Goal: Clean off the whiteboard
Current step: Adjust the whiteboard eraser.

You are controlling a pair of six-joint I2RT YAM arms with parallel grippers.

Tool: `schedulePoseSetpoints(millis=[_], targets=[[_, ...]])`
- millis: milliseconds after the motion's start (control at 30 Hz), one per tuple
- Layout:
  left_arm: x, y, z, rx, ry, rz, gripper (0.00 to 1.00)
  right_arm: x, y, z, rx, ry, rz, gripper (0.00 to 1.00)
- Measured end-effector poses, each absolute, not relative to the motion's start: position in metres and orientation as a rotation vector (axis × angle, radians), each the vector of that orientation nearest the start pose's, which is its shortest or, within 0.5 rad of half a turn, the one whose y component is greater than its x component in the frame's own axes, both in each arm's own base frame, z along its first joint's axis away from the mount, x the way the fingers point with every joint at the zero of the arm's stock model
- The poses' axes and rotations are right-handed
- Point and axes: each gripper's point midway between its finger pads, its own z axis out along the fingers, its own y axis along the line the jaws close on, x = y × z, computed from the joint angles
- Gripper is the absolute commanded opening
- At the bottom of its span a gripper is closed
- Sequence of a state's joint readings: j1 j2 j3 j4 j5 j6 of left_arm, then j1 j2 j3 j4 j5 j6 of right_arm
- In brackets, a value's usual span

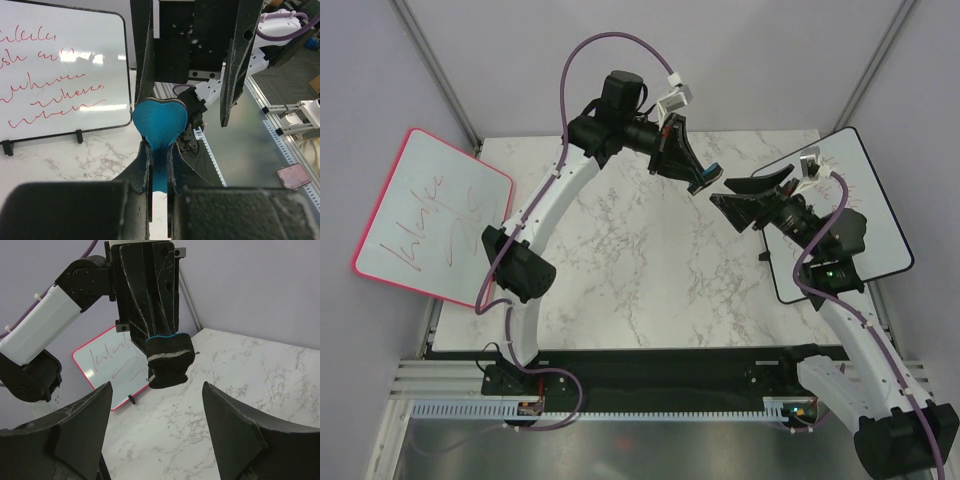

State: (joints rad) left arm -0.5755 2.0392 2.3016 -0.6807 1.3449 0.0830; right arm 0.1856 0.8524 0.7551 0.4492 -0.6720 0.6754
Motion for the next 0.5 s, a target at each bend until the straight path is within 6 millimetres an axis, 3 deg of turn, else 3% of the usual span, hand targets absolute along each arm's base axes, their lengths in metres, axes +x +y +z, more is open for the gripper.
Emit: schedulePoseSetpoints(millis=[267, 500], targets=[[0.284, -0.388, 0.386, 1.417, 1.382, -1.644, 0.02, 0.279, 0.191, 0.381, -0.308, 1.33, 1.118, 0.74], [0.284, -0.388, 0.386, 1.417, 1.382, -1.643, 0.02, 0.291, 0.193, 0.383, -0.316, 1.296, 1.118, 0.54]])
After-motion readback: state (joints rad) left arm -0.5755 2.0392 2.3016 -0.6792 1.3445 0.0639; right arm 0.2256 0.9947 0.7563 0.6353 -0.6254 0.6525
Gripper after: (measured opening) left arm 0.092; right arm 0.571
